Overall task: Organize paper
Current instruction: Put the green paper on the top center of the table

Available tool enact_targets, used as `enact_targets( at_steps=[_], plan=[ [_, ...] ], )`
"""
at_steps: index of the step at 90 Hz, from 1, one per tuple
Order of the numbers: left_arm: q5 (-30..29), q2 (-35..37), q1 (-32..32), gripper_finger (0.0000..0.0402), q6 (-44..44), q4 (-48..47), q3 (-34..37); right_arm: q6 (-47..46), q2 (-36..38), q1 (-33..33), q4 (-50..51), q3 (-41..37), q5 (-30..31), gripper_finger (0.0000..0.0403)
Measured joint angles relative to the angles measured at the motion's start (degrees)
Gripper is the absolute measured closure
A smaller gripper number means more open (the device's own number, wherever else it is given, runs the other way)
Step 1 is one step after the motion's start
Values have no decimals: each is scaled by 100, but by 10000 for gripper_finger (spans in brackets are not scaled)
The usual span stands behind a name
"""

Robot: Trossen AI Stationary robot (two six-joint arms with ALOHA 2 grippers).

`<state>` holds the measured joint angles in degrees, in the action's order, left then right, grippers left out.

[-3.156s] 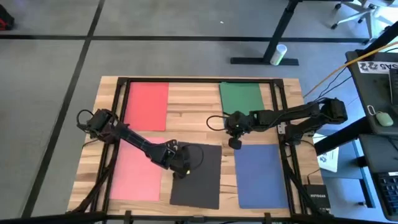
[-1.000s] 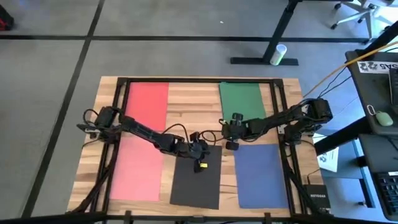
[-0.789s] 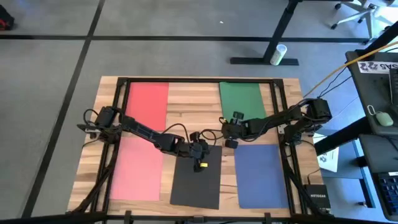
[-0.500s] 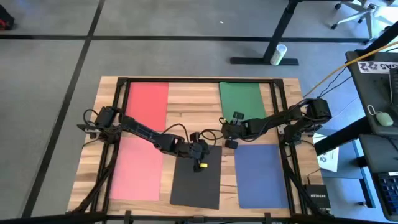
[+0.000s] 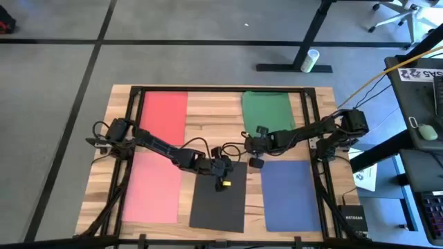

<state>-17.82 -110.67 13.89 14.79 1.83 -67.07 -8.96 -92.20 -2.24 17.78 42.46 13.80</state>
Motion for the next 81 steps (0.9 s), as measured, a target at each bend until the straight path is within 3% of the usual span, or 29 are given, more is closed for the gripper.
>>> enact_targets(
  at_steps=[27, 41, 54, 68, 81],
  plan=[
    [1, 0, 0, 402, 0, 4, 0, -128, 0, 2, -10, 74, -34, 284],
    [2, -2, 0, 402, 0, 9, 0, -240, 2, 2, 4, 74, 208, 274],
    [2, -2, 0, 402, 0, 9, 0, -238, 2, 2, 42, 74, 214, 305],
    [2, -2, 4, 402, 0, 13, 0, -152, 4, 0, 172, 74, 219, 389],
    [-129, -2, 84, 402, -10, 11, 0, -148, 7, -4, 79, 74, 20, 398]
  ],
)
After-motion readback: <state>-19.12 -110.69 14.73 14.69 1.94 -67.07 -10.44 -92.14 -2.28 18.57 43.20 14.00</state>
